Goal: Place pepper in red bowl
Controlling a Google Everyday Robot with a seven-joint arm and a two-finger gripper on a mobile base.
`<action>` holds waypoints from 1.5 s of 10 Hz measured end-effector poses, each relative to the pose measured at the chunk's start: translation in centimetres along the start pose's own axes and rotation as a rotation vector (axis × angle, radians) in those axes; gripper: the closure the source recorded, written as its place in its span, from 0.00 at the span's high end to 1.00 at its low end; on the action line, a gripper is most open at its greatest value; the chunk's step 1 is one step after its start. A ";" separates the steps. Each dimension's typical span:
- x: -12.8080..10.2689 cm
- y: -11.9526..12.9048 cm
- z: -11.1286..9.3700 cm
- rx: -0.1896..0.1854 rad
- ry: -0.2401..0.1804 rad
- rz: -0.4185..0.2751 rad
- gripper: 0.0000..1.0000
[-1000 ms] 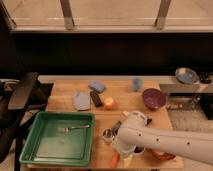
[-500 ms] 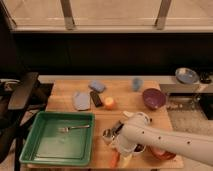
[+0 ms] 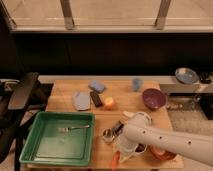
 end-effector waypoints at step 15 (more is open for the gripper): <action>1.8 -4.3 -10.2 0.123 0.113 0.042 0.00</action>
